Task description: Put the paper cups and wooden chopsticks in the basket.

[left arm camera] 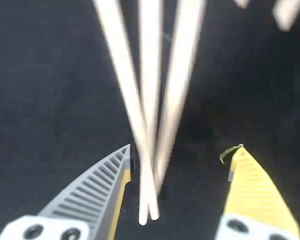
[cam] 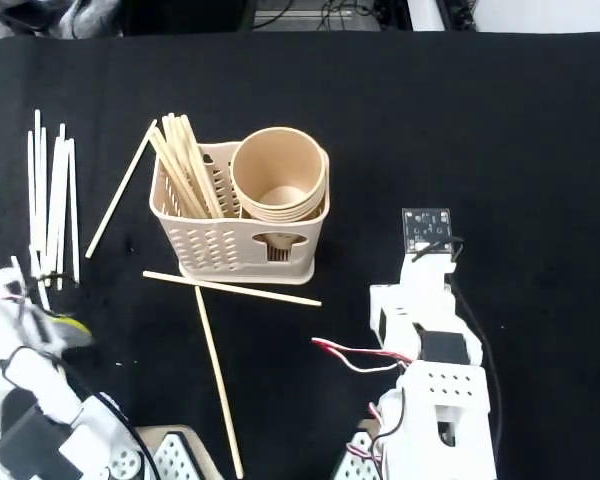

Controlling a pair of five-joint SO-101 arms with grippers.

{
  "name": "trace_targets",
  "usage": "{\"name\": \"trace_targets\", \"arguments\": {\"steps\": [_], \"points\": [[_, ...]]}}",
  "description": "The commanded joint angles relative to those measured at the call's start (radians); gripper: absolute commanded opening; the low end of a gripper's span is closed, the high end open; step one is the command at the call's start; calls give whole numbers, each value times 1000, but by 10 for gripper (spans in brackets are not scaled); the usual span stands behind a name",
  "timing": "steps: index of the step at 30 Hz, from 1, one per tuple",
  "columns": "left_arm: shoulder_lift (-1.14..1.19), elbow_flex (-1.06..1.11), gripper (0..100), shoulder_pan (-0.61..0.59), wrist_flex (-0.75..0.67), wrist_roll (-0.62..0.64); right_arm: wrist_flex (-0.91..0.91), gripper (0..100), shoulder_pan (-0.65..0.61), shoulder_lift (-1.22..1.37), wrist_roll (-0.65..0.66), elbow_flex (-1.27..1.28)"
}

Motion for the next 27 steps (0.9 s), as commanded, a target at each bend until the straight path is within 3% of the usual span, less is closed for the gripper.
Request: {"name": "trace_targets", "arguments": {"steps": [1,6,14,24,27], "points": [[-18,-133,314,-62,-8,46,-15,15,-8,-2,-3,-4],[43,-179,314,-13,-138,91,-14,15,-8,-2,-3,-4],[351,-335,315,35,-281,178,-14,15,-8,-2,-3,-4],[795,-723,308,7,-267,221,-14,15,-8,-2,-3,-4],[821,-791,226,-28,-221,221,-15,15,-9,-2,-3,-4]]}}
